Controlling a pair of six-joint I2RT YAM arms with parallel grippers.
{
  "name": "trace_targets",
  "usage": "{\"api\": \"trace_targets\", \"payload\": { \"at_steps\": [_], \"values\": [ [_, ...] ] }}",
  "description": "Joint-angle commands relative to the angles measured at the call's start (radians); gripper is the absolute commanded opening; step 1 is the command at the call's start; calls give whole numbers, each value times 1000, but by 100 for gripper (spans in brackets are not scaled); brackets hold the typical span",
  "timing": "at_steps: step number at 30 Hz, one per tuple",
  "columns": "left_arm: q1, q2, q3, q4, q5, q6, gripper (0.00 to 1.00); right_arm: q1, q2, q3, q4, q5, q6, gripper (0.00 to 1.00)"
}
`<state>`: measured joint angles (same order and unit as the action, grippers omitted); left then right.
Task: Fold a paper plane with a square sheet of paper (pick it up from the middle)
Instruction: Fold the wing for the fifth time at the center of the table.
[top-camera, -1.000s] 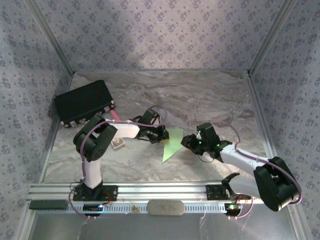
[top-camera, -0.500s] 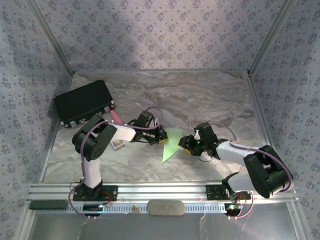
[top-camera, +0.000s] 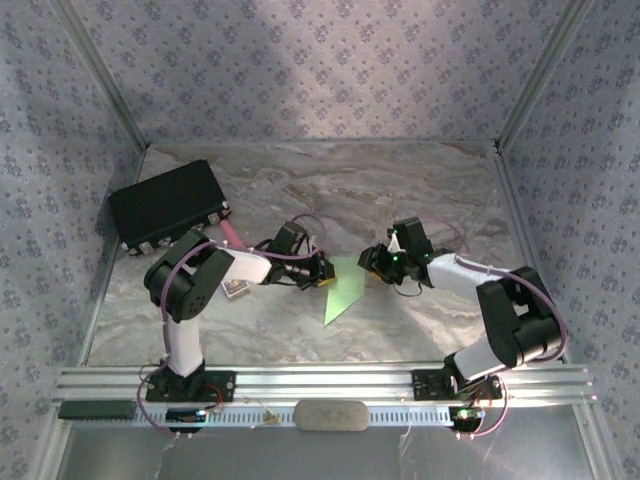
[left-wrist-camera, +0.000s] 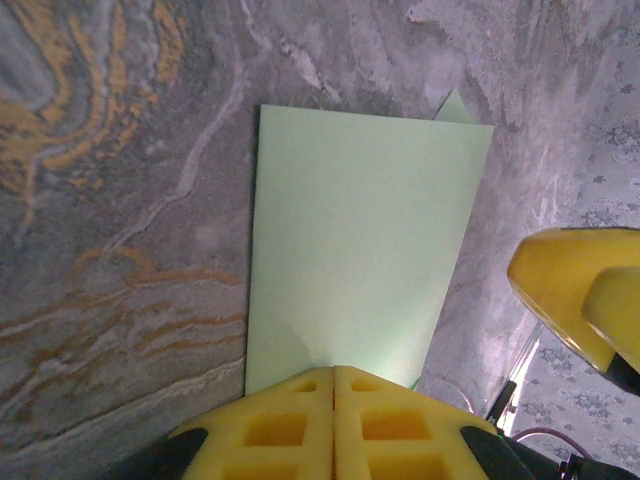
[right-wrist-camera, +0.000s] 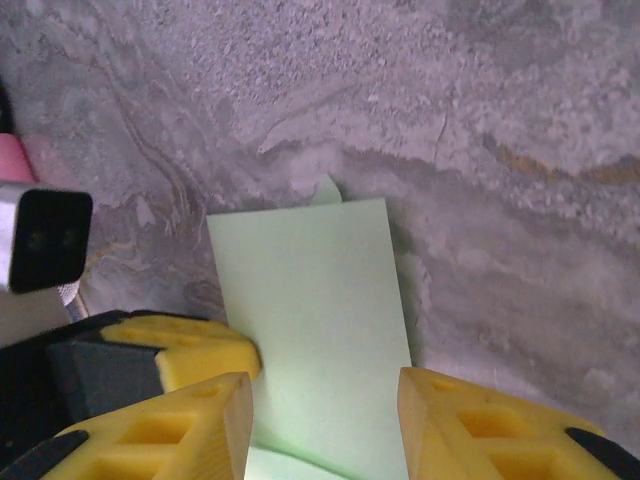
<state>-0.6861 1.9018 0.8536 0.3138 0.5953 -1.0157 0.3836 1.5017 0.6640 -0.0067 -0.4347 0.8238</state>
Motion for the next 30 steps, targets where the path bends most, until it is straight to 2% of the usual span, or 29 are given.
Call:
{"api": "trace_targets", "payload": {
  "at_steps": [1,9,16,20,30],
  "values": [
    [12,20,-27,-83,-35,0,7,-10,58,56,-71,6,-68,44],
    [13,23,-26,-89,-38,3,7,3,175,96,-19,-60,-91,43],
    [13,20,-21,-101,-40,9,7,31,133,61,-16,-139,-116,41],
    [14,21,-15,-105,-40,11,7,40,102,39,-26,-137,-127,41],
    [14,13,-19,-108,-43,13,7,12,73,-9,41,-196,-86,42]
  ]
}}
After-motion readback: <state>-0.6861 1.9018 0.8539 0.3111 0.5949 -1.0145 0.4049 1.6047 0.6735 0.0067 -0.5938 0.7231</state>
